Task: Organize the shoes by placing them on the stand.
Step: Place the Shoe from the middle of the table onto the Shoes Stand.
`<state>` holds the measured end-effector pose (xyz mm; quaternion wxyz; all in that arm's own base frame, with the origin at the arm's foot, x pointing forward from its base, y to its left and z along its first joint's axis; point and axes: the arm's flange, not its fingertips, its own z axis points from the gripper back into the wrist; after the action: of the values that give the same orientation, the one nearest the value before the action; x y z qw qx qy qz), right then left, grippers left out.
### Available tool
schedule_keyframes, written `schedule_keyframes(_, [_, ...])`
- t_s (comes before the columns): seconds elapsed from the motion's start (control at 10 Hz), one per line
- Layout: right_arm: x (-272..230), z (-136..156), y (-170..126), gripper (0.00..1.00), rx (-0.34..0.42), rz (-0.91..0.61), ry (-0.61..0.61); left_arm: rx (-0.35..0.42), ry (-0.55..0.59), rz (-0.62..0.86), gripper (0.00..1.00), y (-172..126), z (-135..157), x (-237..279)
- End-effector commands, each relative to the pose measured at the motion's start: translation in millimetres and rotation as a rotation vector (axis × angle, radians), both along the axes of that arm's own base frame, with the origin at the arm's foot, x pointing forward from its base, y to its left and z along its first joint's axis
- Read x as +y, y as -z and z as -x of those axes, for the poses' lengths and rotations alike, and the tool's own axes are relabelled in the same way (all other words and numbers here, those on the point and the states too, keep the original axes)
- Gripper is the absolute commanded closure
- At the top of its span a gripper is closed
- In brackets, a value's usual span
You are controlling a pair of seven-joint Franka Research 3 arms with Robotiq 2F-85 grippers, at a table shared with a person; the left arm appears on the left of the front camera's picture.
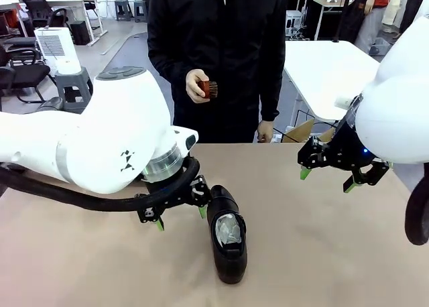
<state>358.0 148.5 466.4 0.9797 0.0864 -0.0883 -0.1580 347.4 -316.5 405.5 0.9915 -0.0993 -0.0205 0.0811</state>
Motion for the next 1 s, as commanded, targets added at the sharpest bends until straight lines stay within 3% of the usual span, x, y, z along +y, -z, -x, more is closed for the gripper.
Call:
schedule_keyframes(0.0, [0.3, 0.6, -2.0, 0.0, 0.0, -0.014, -0.009, -0.054, 0.062, -0.042, 0.0, 2.4, 6.4, -20.3])
schedule_keyframes(0.3, [0.3, 0.6, -2.0, 0.0, 0.0, -0.014, -0.009, -0.12, 0.154, -0.06, 0.0, 2.1, 30.1, -39.7])
schedule_keyframes(0.6, [0.3, 0.6, -2.0, 0.0, 0.0, -0.014, -0.009, -0.182, 0.212, -0.076, 0.0, 13.8, 36.1, -56.9])
schedule_keyframes(0.9, [0.3, 0.6, -2.0, 0.0, 0.0, -0.014, -0.009, -0.142, 0.211, -0.109, 0.0, 29.7, 34.5, -67.0])
